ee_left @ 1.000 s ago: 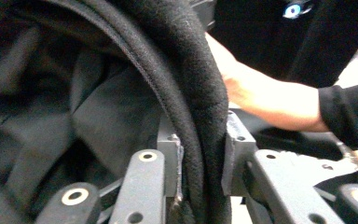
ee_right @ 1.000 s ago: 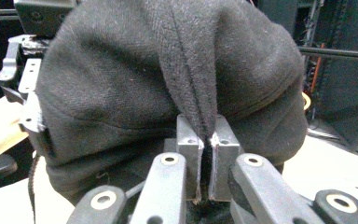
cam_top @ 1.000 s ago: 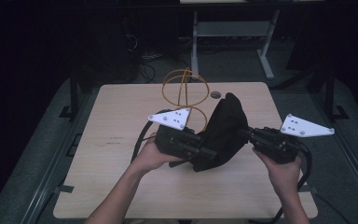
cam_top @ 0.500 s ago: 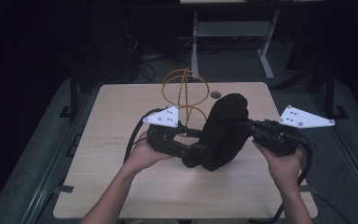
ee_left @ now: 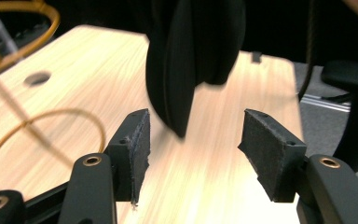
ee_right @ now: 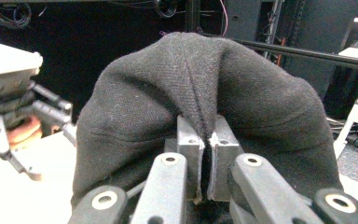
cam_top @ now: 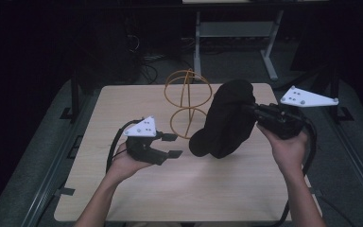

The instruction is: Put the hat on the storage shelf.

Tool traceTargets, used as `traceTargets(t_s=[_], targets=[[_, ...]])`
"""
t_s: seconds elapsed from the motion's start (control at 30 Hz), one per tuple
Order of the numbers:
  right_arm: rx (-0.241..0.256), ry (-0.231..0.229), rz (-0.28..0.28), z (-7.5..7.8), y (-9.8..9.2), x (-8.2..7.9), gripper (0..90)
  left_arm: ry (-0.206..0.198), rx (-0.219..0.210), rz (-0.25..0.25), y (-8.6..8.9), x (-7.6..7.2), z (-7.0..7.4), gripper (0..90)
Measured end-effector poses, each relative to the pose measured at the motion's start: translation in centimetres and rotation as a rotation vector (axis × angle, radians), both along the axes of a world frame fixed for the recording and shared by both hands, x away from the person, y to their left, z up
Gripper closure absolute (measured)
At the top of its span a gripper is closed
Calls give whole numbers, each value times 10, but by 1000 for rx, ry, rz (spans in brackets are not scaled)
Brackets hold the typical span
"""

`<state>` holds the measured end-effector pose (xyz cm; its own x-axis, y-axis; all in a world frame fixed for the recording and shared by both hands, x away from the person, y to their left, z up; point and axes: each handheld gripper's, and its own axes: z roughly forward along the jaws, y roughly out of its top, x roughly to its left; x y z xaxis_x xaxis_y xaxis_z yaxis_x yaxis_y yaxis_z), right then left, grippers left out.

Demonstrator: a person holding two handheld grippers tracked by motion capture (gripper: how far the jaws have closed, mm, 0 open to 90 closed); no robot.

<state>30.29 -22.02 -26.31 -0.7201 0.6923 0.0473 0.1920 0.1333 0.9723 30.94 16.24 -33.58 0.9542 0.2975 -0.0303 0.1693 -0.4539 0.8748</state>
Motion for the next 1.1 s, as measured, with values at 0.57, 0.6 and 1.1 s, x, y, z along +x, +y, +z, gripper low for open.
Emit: traceTargets(t_s=[0.57, 0.6, 1.1], targets=[[-49, 6, -4, 39, 35, 57, 859, 56, 74, 165, 62, -4, -72, 345], [-54, 6, -4, 41, 37, 60, 859, 50, 74, 167, 62, -3, -72, 343], [-78, 31, 8, 55, 70, 109, 858, 42, 91, 194, 66, -4, -74, 340]])
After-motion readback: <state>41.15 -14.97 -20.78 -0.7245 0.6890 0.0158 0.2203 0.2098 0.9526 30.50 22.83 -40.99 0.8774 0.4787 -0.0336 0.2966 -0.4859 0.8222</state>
